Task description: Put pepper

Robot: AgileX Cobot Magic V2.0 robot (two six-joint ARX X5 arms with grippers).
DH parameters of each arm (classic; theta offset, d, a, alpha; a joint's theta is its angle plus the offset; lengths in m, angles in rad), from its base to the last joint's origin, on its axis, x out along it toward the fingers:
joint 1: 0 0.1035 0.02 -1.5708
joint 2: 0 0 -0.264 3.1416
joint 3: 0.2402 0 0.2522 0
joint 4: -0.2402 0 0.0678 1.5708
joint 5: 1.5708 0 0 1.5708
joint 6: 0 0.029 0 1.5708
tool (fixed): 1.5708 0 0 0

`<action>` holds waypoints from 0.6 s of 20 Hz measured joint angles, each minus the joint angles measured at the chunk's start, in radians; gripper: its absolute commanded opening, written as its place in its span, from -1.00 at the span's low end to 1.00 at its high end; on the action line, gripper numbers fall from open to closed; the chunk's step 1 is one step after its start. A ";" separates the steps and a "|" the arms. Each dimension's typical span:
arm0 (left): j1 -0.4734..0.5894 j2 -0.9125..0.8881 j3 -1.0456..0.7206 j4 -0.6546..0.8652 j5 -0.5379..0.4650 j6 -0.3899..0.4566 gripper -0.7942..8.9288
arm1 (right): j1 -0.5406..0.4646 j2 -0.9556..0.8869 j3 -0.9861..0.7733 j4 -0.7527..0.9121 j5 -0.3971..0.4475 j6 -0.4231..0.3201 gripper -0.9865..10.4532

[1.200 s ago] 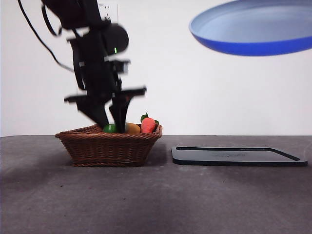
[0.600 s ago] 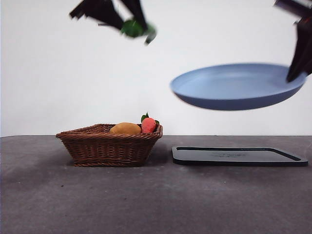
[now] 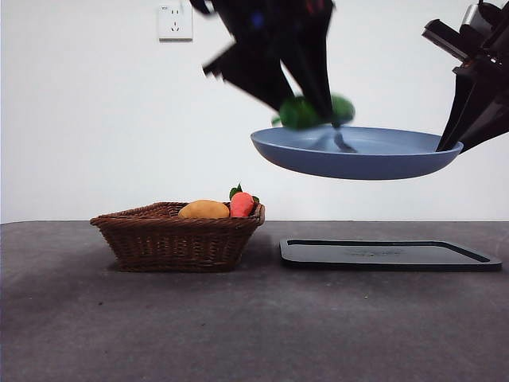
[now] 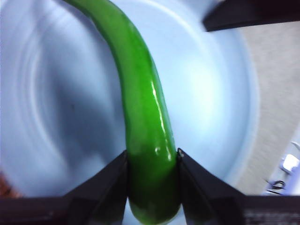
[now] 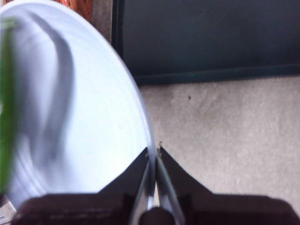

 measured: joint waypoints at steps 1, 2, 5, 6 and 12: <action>0.000 0.019 0.000 0.019 0.000 0.006 -0.63 | 0.000 0.000 0.000 -0.006 0.000 0.004 -0.82; -0.001 0.033 0.000 0.030 0.000 0.008 -0.63 | 0.000 0.000 0.000 -0.006 0.002 0.007 -0.82; -0.003 0.056 0.000 0.041 0.003 0.018 -0.62 | -0.002 0.000 0.000 -0.018 0.005 0.011 -0.82; -0.004 0.065 0.000 0.041 0.004 0.021 -0.58 | -0.002 0.000 0.000 -0.022 0.007 0.012 -0.82; -0.013 0.079 0.000 0.044 0.002 0.023 -0.35 | -0.001 0.000 0.000 -0.034 0.002 0.011 -0.82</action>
